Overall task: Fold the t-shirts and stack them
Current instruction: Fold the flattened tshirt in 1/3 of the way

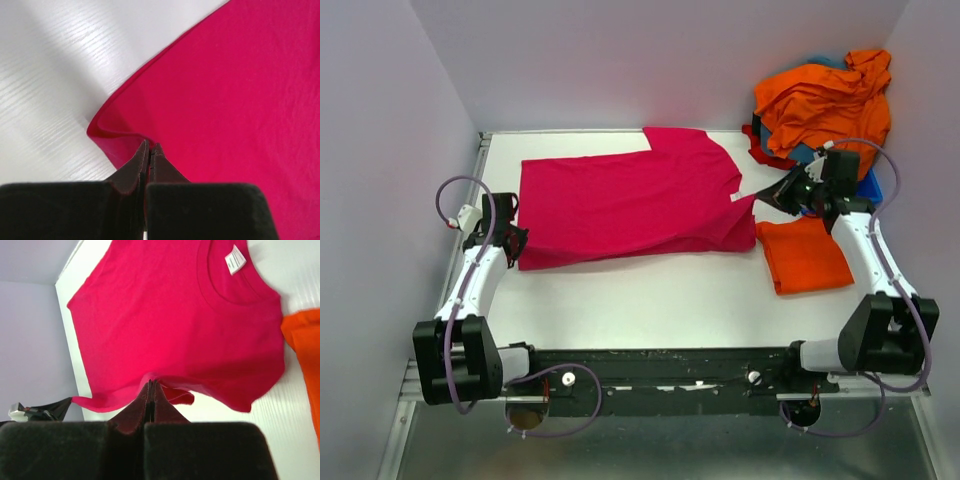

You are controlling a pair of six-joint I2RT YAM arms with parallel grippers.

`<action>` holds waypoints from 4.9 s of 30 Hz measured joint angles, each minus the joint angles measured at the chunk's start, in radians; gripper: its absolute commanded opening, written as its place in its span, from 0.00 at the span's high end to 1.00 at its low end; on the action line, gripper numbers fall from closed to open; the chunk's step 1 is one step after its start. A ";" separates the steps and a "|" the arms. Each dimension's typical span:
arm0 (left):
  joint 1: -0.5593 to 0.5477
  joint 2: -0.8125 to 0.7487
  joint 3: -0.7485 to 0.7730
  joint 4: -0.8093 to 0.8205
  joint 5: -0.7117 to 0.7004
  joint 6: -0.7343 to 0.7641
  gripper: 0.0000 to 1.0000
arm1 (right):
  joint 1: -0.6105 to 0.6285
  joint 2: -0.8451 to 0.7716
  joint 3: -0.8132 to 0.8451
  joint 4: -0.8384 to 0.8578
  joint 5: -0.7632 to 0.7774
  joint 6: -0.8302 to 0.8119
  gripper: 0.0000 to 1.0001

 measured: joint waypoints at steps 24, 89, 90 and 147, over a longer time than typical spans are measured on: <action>0.047 0.251 0.165 0.059 -0.015 -0.062 1.00 | 0.090 0.534 0.574 -0.100 -0.001 -0.064 0.99; 0.035 0.183 -0.140 0.217 0.006 -0.133 0.41 | 0.194 0.022 -0.393 0.358 0.350 0.188 0.65; 0.035 0.196 -0.127 0.217 0.004 -0.140 0.42 | 0.194 0.021 -0.393 0.365 0.350 0.191 0.65; 0.063 0.301 -0.041 0.270 -0.061 -0.144 1.00 | 0.217 0.385 -0.132 0.274 0.608 0.288 0.99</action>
